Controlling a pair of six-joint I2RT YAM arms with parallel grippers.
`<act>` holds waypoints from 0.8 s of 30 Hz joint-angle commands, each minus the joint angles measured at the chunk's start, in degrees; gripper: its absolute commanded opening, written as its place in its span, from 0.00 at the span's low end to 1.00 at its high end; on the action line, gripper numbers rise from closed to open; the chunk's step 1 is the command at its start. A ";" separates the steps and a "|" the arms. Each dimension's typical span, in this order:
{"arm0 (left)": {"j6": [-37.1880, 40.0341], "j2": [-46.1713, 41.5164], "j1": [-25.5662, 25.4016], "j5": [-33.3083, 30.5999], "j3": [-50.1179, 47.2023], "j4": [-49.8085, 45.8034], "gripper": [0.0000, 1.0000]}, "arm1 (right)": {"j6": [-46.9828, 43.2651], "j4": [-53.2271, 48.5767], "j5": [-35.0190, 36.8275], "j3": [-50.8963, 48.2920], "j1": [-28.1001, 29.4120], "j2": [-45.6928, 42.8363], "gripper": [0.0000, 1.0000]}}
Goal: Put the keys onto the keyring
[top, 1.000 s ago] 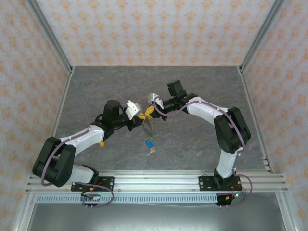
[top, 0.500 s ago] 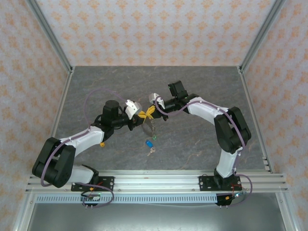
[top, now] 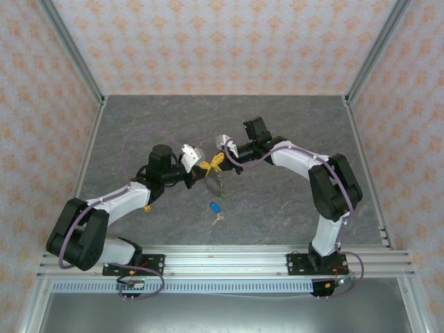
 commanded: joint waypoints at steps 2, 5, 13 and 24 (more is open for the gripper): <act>2.95 -1.29 -0.23 0.21 2.65 -2.14 0.00 | -0.73 -0.23 2.05 -2.85 0.24 -4.05 0.20; 3.91 -1.65 -0.23 -0.28 3.20 -5.23 0.00 | 0.82 0.46 10.25 -5.32 0.23 -6.29 0.29; 2.60 -2.82 -0.30 -5.32 3.03 -9.25 0.00 | 28.09 18.02 18.34 -15.89 1.08 -14.46 0.37; 4.98 -0.63 -0.40 -5.14 8.78 -22.50 0.00 | 61.24 36.54 40.77 -27.56 13.92 -15.49 0.46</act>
